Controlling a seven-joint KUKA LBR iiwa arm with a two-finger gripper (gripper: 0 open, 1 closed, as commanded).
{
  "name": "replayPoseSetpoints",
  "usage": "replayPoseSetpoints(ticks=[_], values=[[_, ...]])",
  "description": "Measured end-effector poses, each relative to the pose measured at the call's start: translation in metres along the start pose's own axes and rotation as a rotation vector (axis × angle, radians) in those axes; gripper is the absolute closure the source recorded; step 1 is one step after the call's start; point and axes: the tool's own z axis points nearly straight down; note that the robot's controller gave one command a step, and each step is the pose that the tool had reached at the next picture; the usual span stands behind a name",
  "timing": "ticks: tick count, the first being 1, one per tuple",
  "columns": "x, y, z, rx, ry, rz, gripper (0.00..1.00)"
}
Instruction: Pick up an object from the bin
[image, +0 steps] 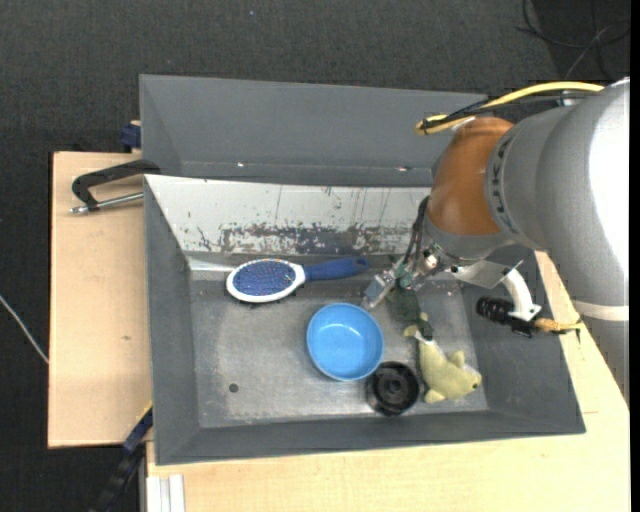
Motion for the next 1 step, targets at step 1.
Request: replayPoseSetpoints(ticks=[1], values=[[-0.0003,0.0012,-0.0013,-0.001,-0.003,-0.003,0.00]])
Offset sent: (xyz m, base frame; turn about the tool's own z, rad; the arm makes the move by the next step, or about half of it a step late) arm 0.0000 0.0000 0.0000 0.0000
